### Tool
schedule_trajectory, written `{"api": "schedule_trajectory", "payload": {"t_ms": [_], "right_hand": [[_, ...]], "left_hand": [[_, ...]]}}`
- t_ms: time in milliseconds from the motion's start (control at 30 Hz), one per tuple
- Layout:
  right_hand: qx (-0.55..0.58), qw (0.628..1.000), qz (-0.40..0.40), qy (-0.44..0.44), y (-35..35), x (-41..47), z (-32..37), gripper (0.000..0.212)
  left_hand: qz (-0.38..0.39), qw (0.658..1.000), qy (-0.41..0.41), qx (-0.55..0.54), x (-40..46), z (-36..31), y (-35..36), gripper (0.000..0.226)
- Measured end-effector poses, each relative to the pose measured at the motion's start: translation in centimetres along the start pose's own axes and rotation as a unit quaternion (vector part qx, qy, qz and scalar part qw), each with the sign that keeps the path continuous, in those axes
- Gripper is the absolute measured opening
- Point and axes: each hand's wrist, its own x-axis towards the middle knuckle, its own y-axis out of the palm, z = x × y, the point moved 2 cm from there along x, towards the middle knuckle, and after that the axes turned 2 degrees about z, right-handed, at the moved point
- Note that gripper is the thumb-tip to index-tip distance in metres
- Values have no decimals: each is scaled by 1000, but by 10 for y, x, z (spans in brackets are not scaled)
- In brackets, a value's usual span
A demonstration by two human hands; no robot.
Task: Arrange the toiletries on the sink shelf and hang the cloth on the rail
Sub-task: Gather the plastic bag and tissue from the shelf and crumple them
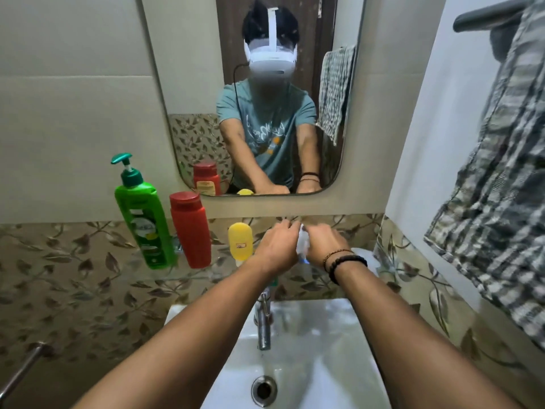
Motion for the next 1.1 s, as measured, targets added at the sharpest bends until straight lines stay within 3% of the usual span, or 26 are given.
{"api": "schedule_trajectory", "payload": {"t_ms": [67,133,267,400,500,600,700,833,1100], "right_hand": [[24,1000,7,-14,8,7,-5,46],[45,999,2,-18,15,13,-10,35],[85,995,-54,-3,13,11,-15,17],[130,981,-145,-9,-21,-5,-8,9],[128,968,-208,-46,-58,-31,14,11],[114,958,-238,-110,-94,-62,61,13],[130,953,-212,-172,-113,-84,126,15],[195,936,-147,-254,-87,-97,225,10],[328,889,-10,-319,64,-115,399,10]], "left_hand": [[20,999,-31,0,12,3,10,67],[28,999,-43,-3,19,5,19,52],[-10,999,-33,1,17,1,17,29],[-150,982,4,-110,-2,-10,-19,22],[-272,942,35,-195,-38,-12,-57,19],[-372,901,58,-215,-85,-1,-100,20],[-449,871,37,-197,-137,26,-137,19],[-496,855,-52,-141,-215,86,-159,17],[-480,841,-229,-95,-354,242,-125,19]]}}
